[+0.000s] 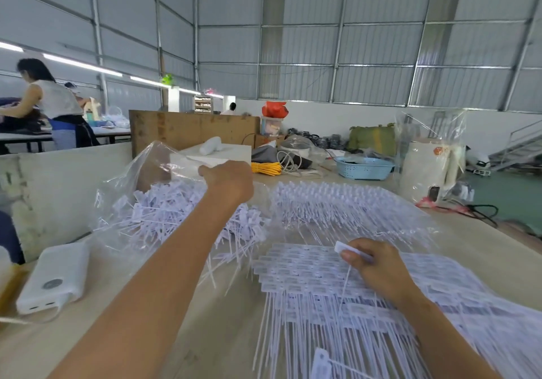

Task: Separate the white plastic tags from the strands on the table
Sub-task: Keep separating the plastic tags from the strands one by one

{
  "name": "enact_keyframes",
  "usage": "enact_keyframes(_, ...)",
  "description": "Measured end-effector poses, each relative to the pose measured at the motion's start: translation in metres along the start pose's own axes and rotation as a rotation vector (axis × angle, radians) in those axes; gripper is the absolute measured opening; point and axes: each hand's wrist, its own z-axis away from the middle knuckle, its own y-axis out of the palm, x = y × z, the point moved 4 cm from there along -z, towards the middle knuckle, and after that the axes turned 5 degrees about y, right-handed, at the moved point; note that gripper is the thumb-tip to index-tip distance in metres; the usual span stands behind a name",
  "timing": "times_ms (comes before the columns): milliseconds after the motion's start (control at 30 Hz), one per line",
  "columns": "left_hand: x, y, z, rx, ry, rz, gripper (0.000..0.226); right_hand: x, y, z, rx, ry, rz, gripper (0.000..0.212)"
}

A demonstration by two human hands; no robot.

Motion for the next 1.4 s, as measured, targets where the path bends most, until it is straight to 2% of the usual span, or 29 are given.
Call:
enact_keyframes(100,-0.080,0.011,0.032,0.070,0.341,0.519,0.051,0.002,-0.002,0.001,0.003,0.006,-0.062,0.020)
enact_keyframes(167,-0.121,0.033,0.048,0.157,0.465,0.699,0.056,0.005,-0.005,0.002,0.004,-0.005,-0.137,0.016)
enact_keyframes(233,-0.143,0.060,0.057,0.220,0.466,0.808,0.051,0.007,-0.007,0.003,0.023,-0.008,-0.229,0.011)
enact_keyframes(333,-0.153,0.090,0.060,0.314,0.351,1.122,0.048,0.004,-0.009,0.004,0.065,-0.002,-0.359,0.023)
enact_keyframes(400,-0.152,0.096,0.060,0.318,0.308,1.261,0.042,0.002,-0.010,0.003,0.112,0.023,-0.367,0.033)
enact_keyframes(467,-0.151,0.097,0.060,0.277,0.283,1.327,0.037,-0.005,-0.012,0.000,0.120,0.043,-0.286,0.032)
enact_keyframes(567,-0.151,0.097,0.064,0.291,0.227,1.428,0.031,-0.012,-0.019,-0.002,0.093,0.040,-0.077,0.011)
enact_keyframes(700,-0.152,0.099,0.066,0.269,0.266,1.279,0.035,-0.010,-0.014,0.002,0.148,-0.022,-0.069,0.024)
enact_keyframes(833,-0.151,0.095,0.063,0.239,0.207,1.198,0.044,-0.005,-0.014,0.000,0.063,-0.060,-0.098,0.023)
enact_keyframes(900,-0.149,0.093,0.062,0.348,0.075,1.270,0.039,-0.005,-0.016,-0.003,0.007,-0.078,-0.044,0.026)
enact_keyframes(1000,-0.147,0.081,0.065,0.666,0.001,1.363,0.032,-0.015,-0.022,-0.002,-0.087,-0.064,0.090,0.030)
enact_keyframes(1067,-0.140,0.069,0.055,0.604,0.031,1.413,0.031,-0.020,-0.032,-0.003,-0.154,-0.046,-0.017,0.023)
enact_keyframes(1133,-0.131,0.065,0.043,0.389,0.052,1.529,0.034,-0.012,-0.042,-0.002,-0.231,-0.058,-0.122,0.020)
enact_keyframes(1200,-0.126,0.070,0.039,0.234,0.066,1.529,0.033,0.003,-0.047,-0.003,-0.259,-0.104,-0.134,0.015)
enact_keyframes(1300,-0.137,0.088,0.045,0.273,0.069,1.502,0.033,0.021,-0.044,-0.003,-0.223,-0.195,-0.122,0.009)
enact_keyframes(1400,-0.154,0.088,0.055,0.437,0.093,1.658,0.056,0.028,-0.036,-0.001,-0.151,-0.248,-0.045,0.009)
